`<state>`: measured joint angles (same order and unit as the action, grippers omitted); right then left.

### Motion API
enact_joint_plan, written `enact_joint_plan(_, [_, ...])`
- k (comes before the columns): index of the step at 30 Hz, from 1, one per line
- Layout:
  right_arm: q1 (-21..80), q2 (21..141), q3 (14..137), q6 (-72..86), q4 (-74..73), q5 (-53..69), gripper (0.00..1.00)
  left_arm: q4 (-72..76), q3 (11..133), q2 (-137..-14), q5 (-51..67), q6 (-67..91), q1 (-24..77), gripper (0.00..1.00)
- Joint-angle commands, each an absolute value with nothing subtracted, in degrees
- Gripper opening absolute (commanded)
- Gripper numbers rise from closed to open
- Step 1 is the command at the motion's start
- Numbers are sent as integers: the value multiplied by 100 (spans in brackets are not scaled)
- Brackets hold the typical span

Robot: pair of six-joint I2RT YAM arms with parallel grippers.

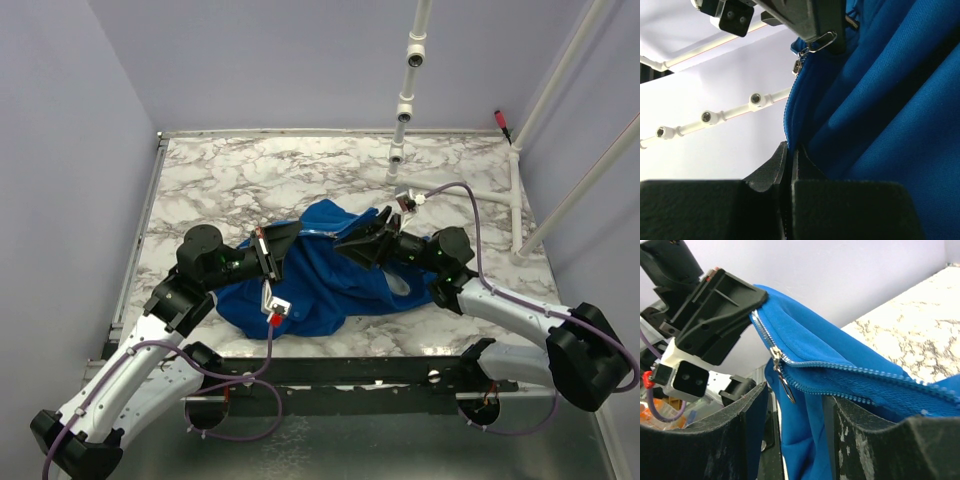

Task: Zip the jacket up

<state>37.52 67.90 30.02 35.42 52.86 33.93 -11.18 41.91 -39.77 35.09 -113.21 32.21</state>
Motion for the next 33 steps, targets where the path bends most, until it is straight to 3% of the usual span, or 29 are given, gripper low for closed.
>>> enact_joint_plan(1, [3822, 6886, 3033, 3684, 5954, 3279, 50, -983, 4459, -3931, 3568, -11593, 3184, 0])
enact_joint_plan(8, [3823, 7073, 3111, 3770, 5970, 3334, 30, -1023, 4483, -3916, 3564, -11626, 3182, 0])
enact_joint_plan(14, [3823, 6680, 2948, 3671, 5651, 3013, 7, -1061, 4465, -3861, 3546, -11626, 3182, 0])
enact_joint_plan(22, [3823, 5632, 3221, 3071, 3227, 2605, 5, -1107, 4380, -3796, 3572, -11651, 3182, 0])
enact_joint_plan(24, [3819, 5430, 3357, 2964, 2504, 2321, 1, -1103, 4368, -3779, 3574, -11672, 3182, 0])
enact_joint_plan(33, [3817, 4917, 4108, 2674, 275, 1021, 1, -1142, 4334, -3634, 3604, -11693, 3178, 0])
